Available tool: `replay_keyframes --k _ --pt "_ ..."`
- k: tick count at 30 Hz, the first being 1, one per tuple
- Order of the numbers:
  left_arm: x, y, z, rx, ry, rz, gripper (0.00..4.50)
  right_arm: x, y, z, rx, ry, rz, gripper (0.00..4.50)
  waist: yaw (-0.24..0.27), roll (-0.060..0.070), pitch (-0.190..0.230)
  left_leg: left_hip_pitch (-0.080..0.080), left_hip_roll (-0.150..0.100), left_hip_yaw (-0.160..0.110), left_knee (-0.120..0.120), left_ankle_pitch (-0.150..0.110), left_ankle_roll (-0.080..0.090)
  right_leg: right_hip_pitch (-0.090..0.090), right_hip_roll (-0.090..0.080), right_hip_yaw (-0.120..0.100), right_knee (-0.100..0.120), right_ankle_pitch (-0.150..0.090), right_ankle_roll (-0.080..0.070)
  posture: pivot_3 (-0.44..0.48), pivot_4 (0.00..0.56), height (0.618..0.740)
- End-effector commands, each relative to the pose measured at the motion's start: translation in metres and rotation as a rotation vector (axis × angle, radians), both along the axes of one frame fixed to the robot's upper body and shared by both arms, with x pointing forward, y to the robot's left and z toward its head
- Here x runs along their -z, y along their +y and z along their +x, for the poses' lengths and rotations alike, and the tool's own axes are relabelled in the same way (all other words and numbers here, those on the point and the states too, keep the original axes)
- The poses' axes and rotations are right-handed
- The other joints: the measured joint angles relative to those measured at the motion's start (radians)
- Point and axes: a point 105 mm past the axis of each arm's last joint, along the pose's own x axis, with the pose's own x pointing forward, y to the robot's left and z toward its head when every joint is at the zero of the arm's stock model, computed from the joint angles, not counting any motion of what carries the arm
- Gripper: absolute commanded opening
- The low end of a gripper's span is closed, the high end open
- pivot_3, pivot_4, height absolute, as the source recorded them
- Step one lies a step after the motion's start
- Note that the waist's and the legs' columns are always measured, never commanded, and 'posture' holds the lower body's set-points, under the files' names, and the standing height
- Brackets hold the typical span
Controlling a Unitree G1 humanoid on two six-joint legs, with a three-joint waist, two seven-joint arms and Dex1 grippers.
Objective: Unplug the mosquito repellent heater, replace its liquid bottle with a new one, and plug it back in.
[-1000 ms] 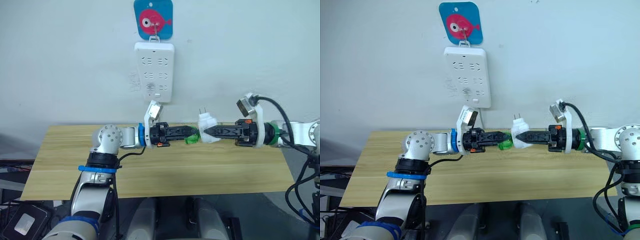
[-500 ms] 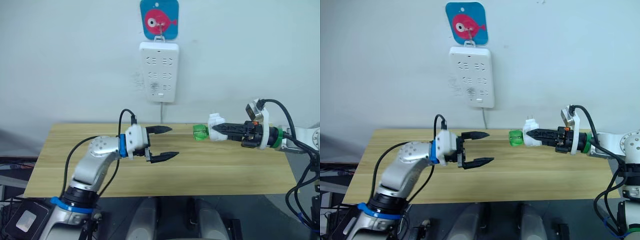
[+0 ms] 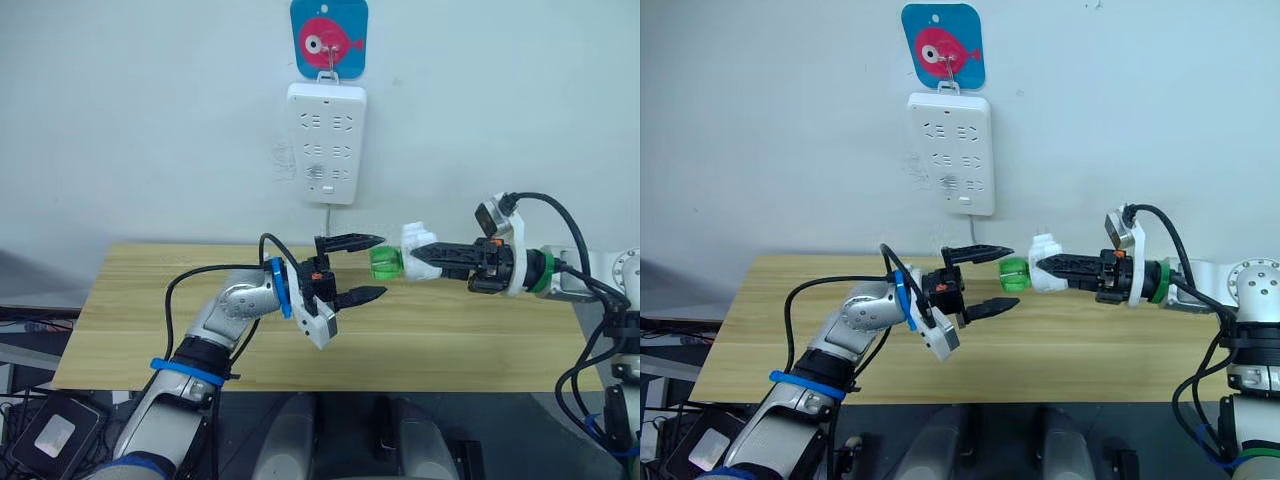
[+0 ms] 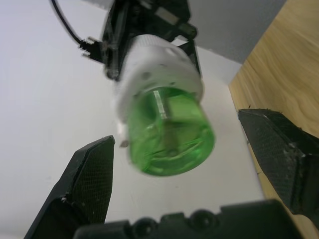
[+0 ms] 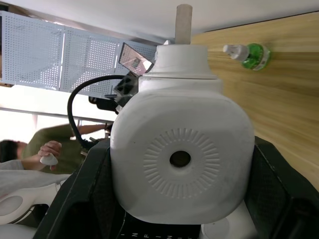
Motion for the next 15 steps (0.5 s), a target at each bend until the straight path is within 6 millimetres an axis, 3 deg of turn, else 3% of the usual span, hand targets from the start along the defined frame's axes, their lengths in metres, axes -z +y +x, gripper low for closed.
replay_keyframes --k 1,8,13,15 --pt "-0.0065 -0.0043 -0.0033 0.035 -0.043 -0.034 4.29 -0.0146 0.0033 -0.0066 -0.023 -0.044 0.034 2.97 -0.004 0.000 0.000 0.000 0.000 0.000 0.000 0.000 0.000 0.000 0.000 0.000 0.000 0.000 0.000 0.085 0.216 0.740" --pt "-0.0095 -0.0061 -0.0054 0.058 -0.058 -0.051 2.30 -0.0137 0.0030 -0.0102 -0.014 -0.034 0.029 2.97 -0.006 0.000 0.000 0.000 0.000 0.000 0.000 0.000 0.000 0.000 0.000 0.000 0.000 0.000 0.000 0.077 0.213 0.740" --pt "-0.0106 -0.0065 -0.0080 0.077 -0.011 -0.064 2.28 -0.0107 0.0030 -0.0102 -0.004 -0.034 0.012 2.97 -0.009 0.000 0.000 0.000 0.000 0.000 0.000 0.000 0.000 0.000 0.001 0.000 0.000 0.000 0.000 0.083 0.208 0.740" --pt "-0.0130 -0.0076 -0.0070 0.071 0.162 -0.114 2.28 -0.0087 0.0025 -0.0106 -0.004 -0.034 -0.002 2.97 -0.009 0.000 0.000 0.000 0.000 0.000 0.000 0.000 0.000 0.000 0.001 0.000 0.000 0.000 0.000 0.084 0.205 0.740"
